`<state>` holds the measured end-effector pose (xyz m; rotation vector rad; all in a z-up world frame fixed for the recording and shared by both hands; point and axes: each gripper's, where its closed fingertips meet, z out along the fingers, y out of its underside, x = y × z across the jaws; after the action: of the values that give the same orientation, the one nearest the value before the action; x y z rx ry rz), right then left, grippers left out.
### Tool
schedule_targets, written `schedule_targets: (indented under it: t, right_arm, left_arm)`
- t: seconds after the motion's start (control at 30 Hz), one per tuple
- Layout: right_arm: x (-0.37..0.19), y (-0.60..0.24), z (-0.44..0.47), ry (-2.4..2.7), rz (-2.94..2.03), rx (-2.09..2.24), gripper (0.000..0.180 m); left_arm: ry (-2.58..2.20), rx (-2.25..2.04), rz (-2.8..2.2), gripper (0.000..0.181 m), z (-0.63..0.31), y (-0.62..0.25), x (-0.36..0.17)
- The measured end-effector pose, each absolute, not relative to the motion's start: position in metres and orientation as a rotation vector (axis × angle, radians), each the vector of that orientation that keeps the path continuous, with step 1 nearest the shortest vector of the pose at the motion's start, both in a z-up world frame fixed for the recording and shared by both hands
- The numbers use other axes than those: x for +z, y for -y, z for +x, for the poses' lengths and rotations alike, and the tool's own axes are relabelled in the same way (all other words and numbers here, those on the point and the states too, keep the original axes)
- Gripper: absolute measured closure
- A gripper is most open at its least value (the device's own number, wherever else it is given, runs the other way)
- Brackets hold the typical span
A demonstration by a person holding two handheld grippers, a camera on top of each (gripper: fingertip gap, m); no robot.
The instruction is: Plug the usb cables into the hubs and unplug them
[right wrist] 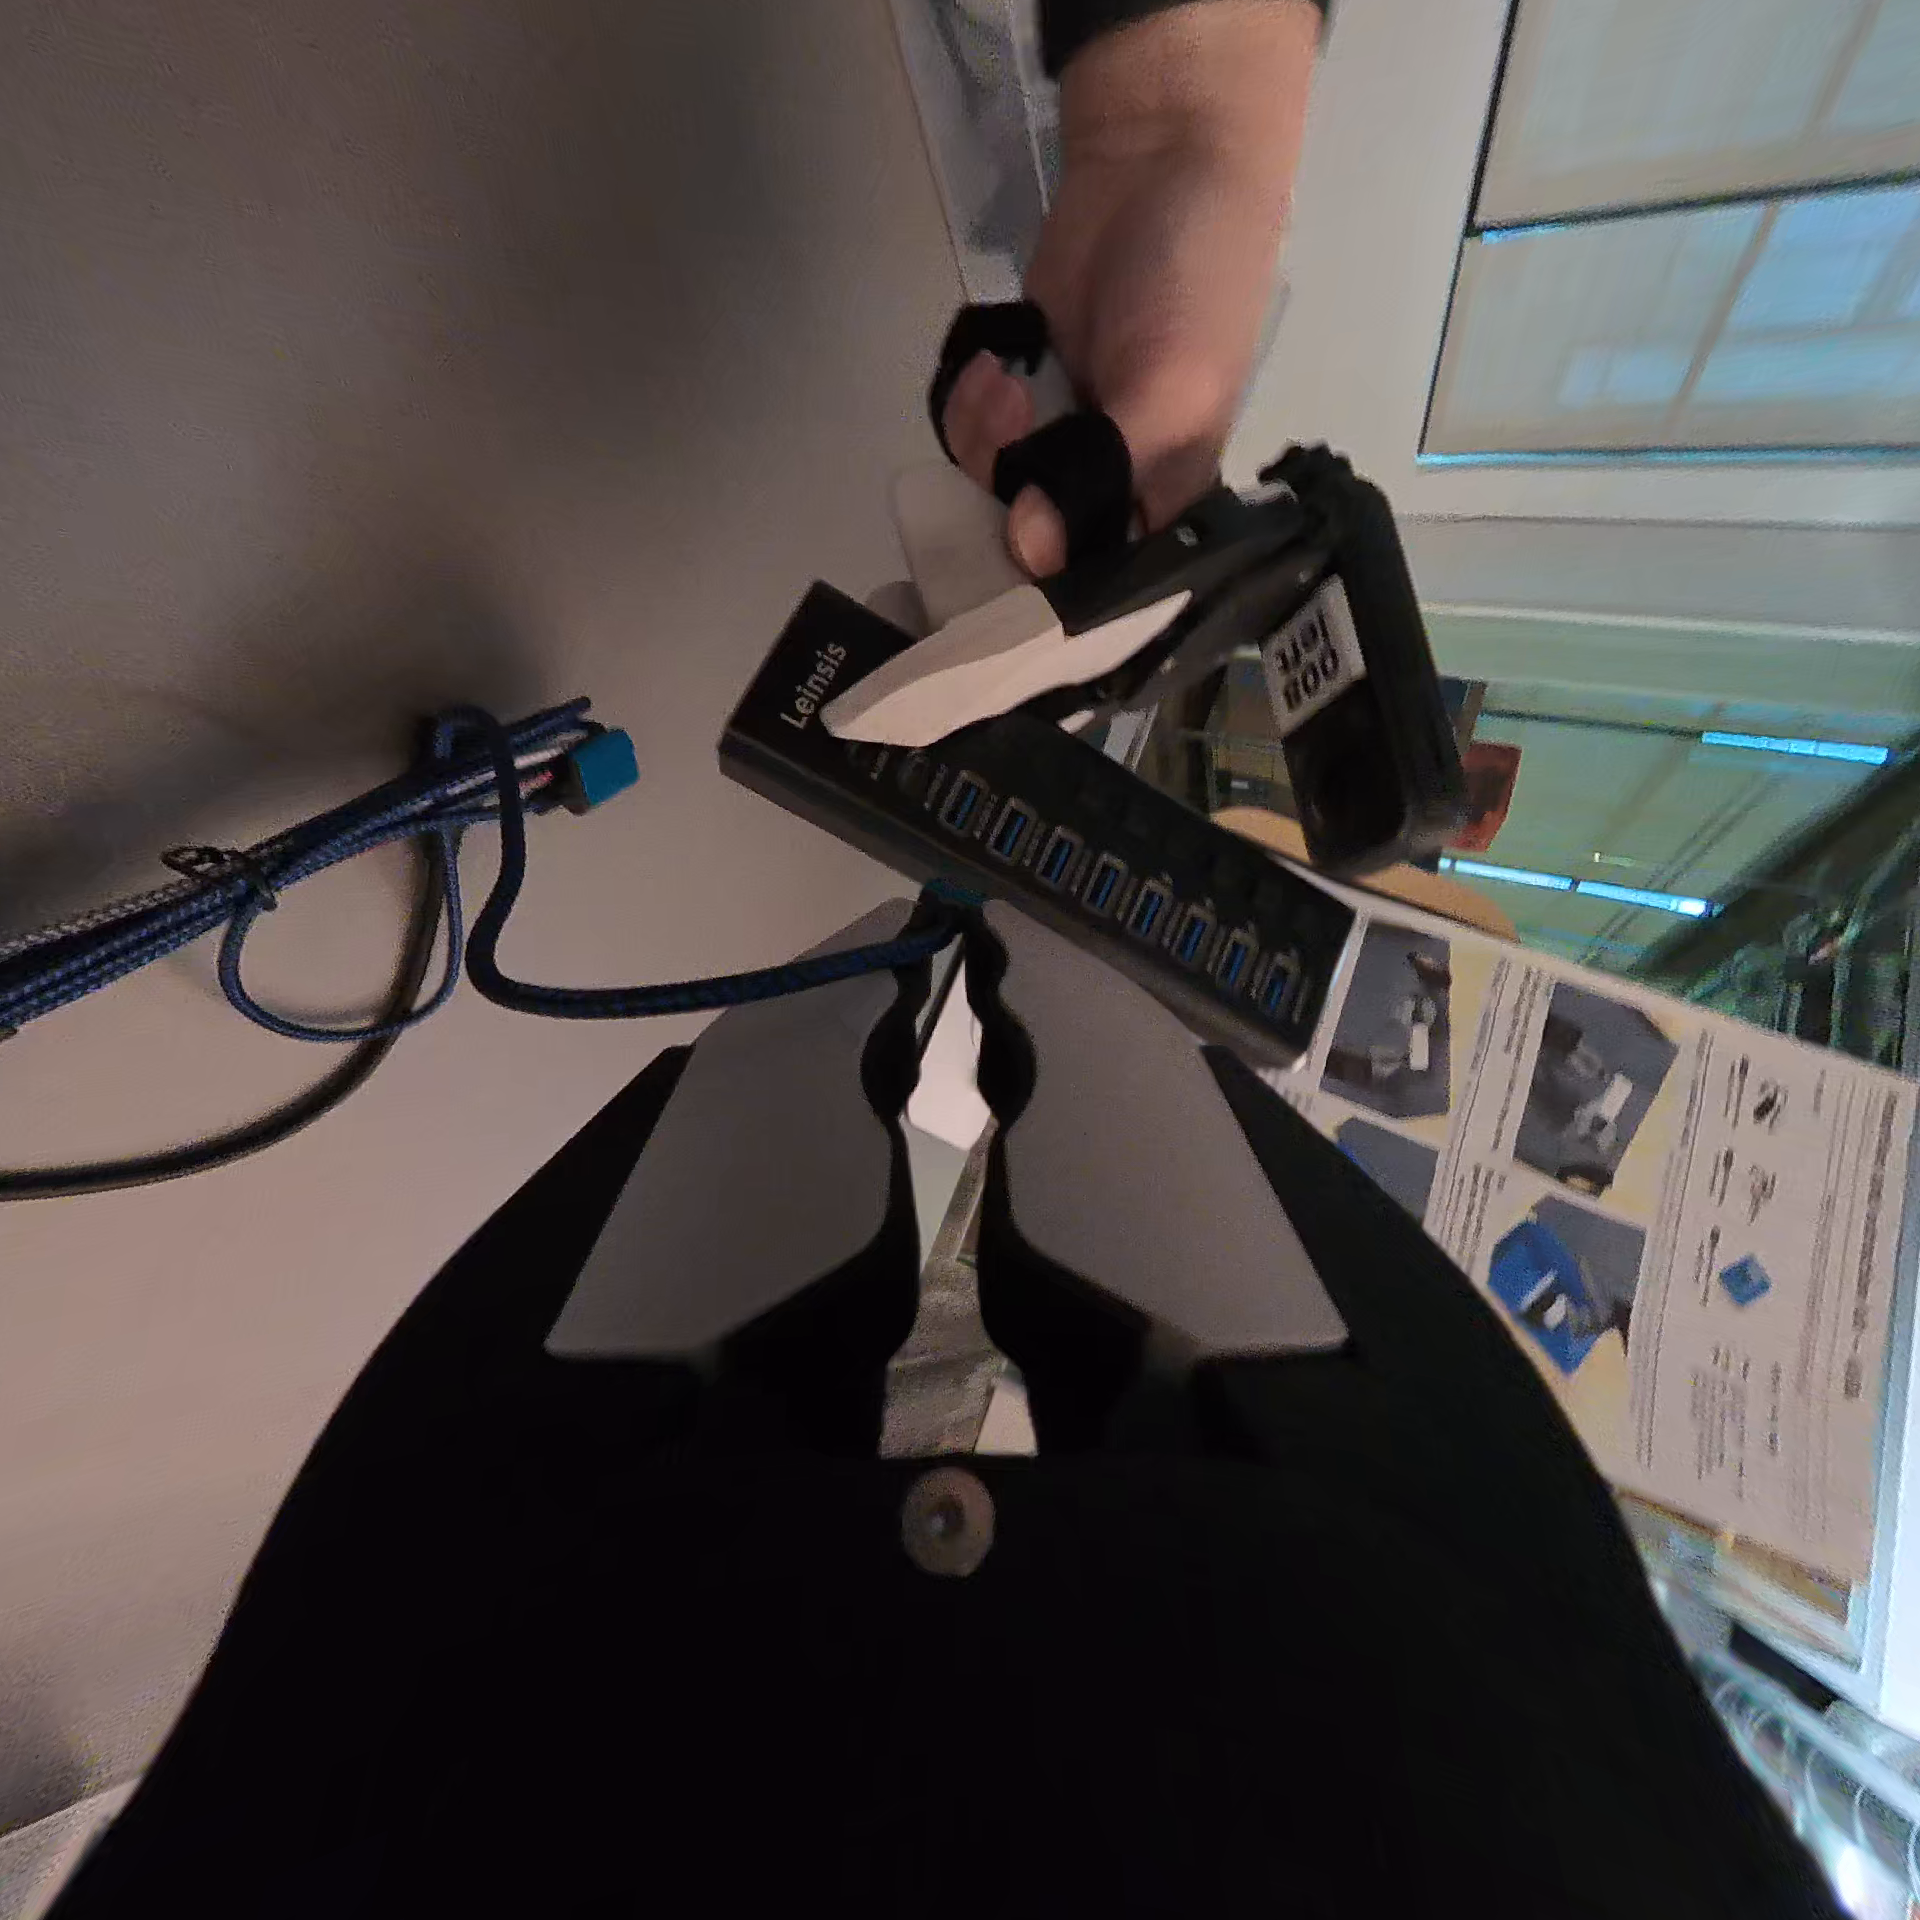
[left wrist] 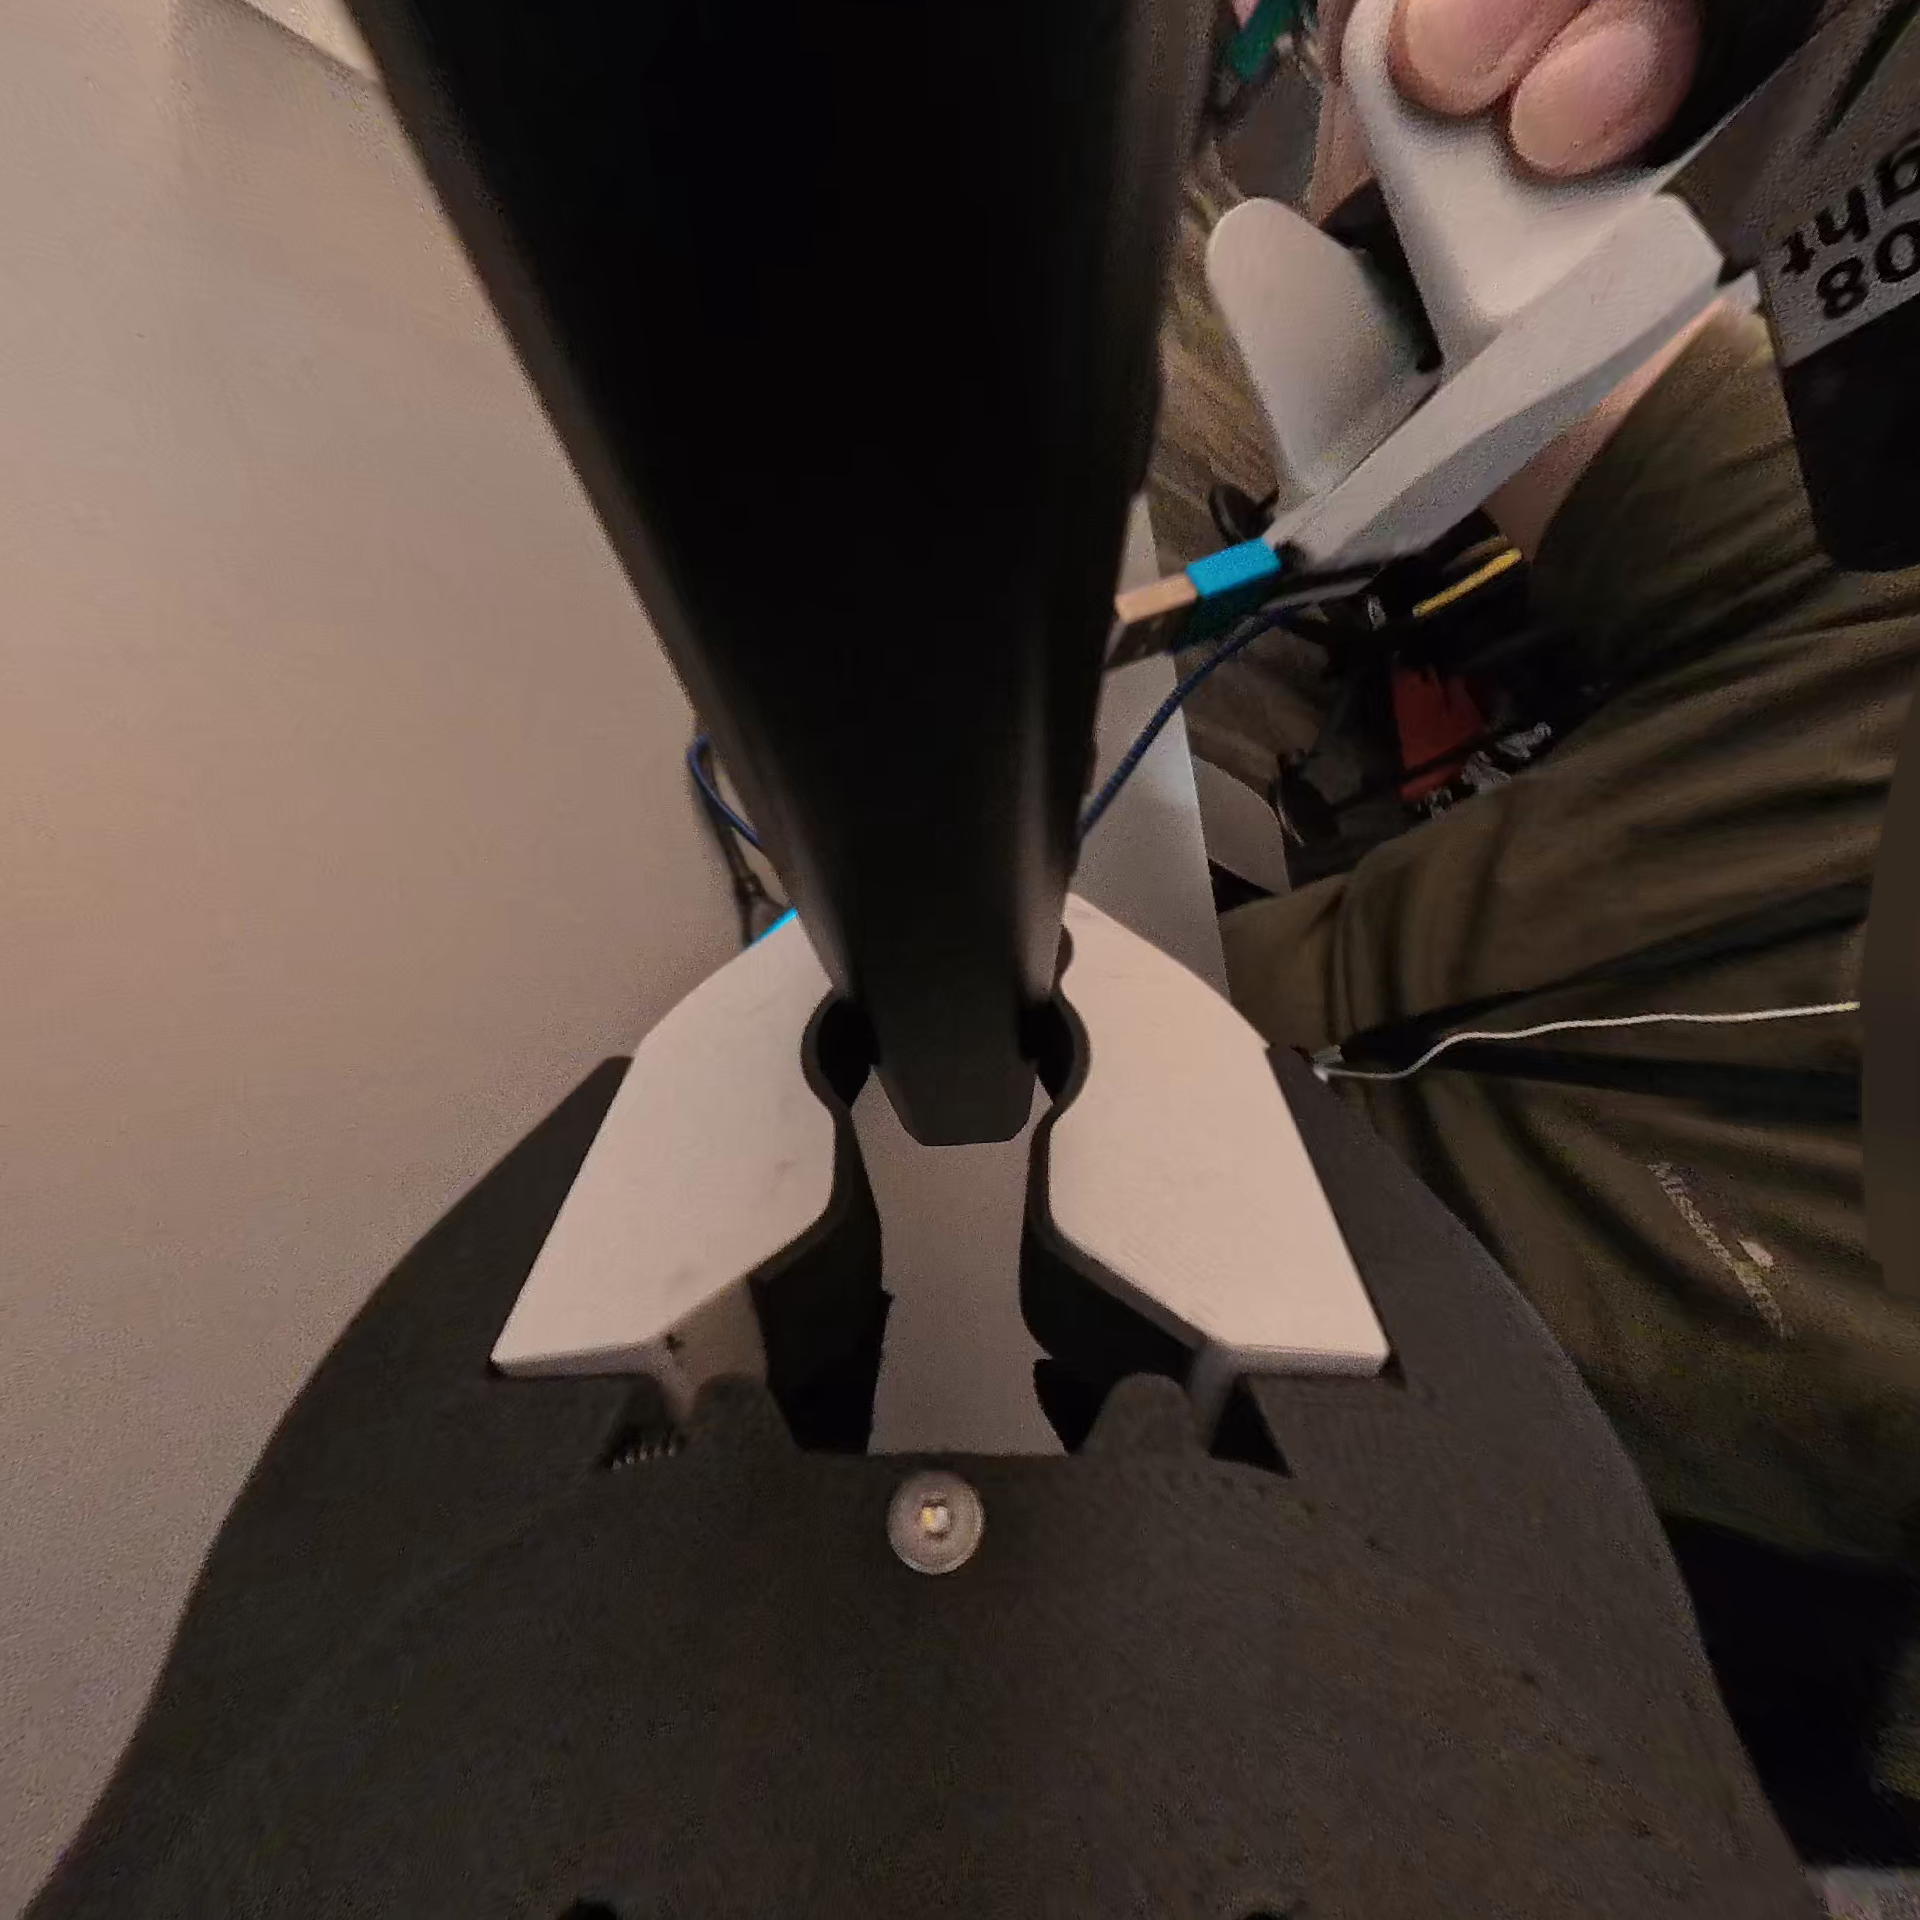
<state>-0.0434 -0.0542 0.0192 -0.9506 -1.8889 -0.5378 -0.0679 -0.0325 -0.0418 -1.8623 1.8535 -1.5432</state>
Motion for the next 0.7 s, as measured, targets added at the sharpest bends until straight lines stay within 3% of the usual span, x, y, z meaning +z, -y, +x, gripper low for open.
schedule_targets:
  t: [0.7]
  right_arm:
    - [-0.035, 0.072, -0.115, 2.149, -0.793, -0.549, 0.173]
  left_arm:
    - [-2.204, -0.933, -2.418, 0.153, -0.170, 0.049, -0.112]
